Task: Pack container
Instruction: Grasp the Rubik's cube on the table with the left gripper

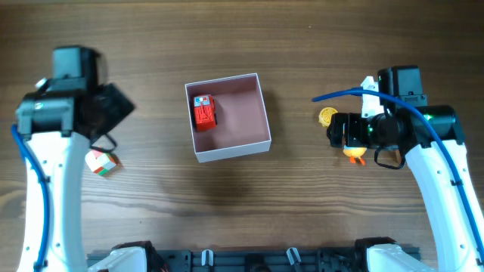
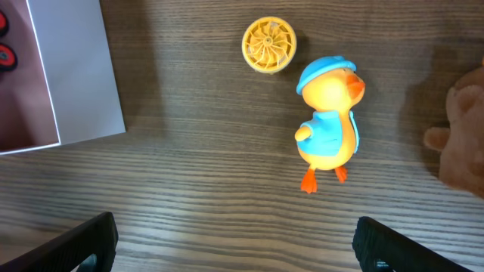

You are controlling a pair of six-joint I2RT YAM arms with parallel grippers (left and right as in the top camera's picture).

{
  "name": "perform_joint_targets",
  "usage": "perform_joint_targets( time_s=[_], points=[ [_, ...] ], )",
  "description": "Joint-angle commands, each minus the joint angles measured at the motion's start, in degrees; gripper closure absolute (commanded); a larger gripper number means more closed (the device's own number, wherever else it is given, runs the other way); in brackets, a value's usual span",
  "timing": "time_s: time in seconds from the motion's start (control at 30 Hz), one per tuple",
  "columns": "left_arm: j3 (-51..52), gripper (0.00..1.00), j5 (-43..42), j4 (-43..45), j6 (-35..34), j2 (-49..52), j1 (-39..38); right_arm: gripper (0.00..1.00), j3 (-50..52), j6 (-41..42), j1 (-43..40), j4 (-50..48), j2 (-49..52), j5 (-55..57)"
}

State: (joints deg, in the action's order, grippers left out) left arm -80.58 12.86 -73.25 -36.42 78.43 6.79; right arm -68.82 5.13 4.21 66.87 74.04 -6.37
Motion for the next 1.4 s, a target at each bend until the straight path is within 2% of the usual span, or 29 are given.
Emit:
perform_joint_targets(
  time_s=[0.0, 0.17, 0.3, 0.4, 0.5, 0.6, 0.87, 0.93, 1.07, 1.37],
  points=[
    [10.0, 0.00, -3.5, 5.3, -1.9, 0.4, 9.2, 0.00, -1.0, 1.0, 0.2, 0.0, 0.3, 0.8],
    [21.8, 0.00, -5.6, 16.0, 1.2, 0.7, 16.9, 0.00, -1.0, 1.0, 0.2, 0.0, 0.3, 0.8],
    [27.7, 0.00, -7.1, 23.0, 4.8, 3.3, 19.2, 0.00, -1.0, 1.0, 0.2, 0.0, 0.3, 0.8],
    [28.3, 0.00, -7.1, 25.2, 5.0, 6.4, 19.3, 0.00, -1.0, 1.0, 0.2, 0.0, 0.3, 0.8],
    [28.3, 0.00, -9.6, 28.7, 9.6, 10.5, 19.3, 0.00, -1.0, 1.0, 0.2, 0.0, 0.3, 0.8],
    [28.3, 0.00, -9.6, 30.3, 11.3, 14.0, 19.3, 0.00, -1.0, 1.0, 0.2, 0.0, 0.3, 0.8],
    [28.3, 0.01, -9.7, 33.9, 15.5, 16.1, 19.3, 0.00, -1.0, 1.0, 0.2, 0.0, 0.3, 0.8],
    [28.3, 0.04, -9.7, 33.9, 15.5, 16.1, 19.3, 0.00, -1.0, 1.0, 0.2, 0.0, 0.3, 0.8],
    [28.3, 0.21, -10.6, 33.9, 15.4, 16.1, 19.3, 0.00, -1.0, 1.0, 0.2, 0.0, 0.3, 0.8],
    [28.3, 0.32, -11.0, 33.9, 15.4, 16.1, 19.3, 0.00, -1.0, 1.0, 0.2, 0.0, 0.3, 0.8]
  ],
)
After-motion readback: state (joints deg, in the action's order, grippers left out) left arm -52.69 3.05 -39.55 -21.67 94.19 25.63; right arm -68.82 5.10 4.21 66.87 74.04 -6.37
